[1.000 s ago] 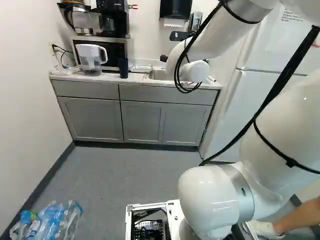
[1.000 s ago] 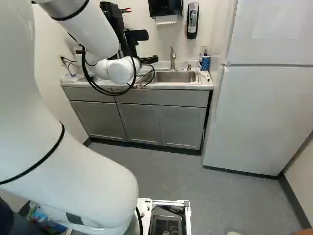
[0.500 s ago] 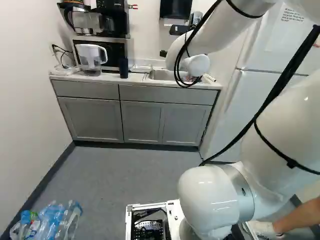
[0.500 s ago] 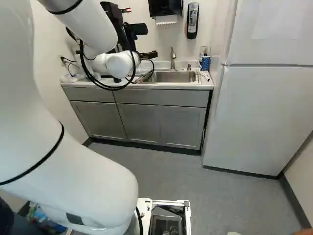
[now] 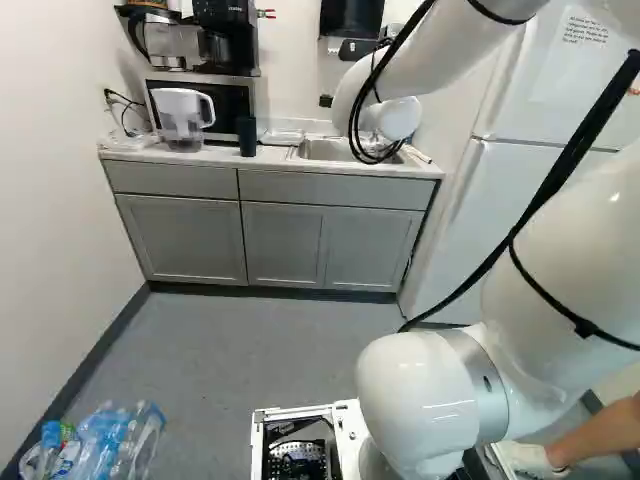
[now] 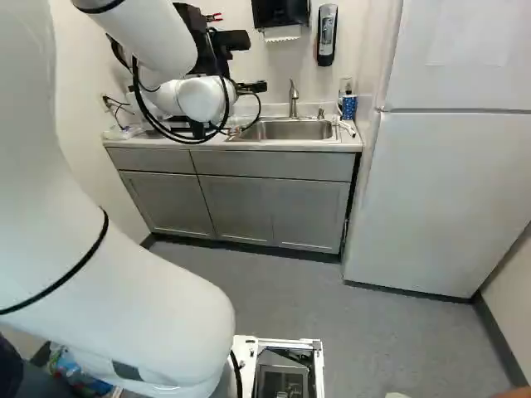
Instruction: Rinse the cup and place it in the tray
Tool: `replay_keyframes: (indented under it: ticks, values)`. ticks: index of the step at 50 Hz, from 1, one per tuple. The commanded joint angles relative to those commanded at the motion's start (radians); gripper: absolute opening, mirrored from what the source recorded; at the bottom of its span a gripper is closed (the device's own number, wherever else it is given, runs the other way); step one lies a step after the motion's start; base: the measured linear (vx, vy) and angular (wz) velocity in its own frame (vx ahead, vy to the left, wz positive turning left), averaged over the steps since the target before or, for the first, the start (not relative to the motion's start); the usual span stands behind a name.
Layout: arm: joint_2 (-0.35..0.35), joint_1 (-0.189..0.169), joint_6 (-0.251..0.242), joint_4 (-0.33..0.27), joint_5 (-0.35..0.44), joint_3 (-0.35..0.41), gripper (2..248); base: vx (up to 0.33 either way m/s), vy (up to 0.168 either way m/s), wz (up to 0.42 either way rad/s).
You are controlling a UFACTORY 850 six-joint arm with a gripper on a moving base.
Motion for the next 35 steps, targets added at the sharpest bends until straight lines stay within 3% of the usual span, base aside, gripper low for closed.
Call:
replay_keyframes:
  ticks: [35]
  values:
    - [0.025,0.000,0.000,0.000,-0.121,-0.050,247,0.000,0.000,0.000]
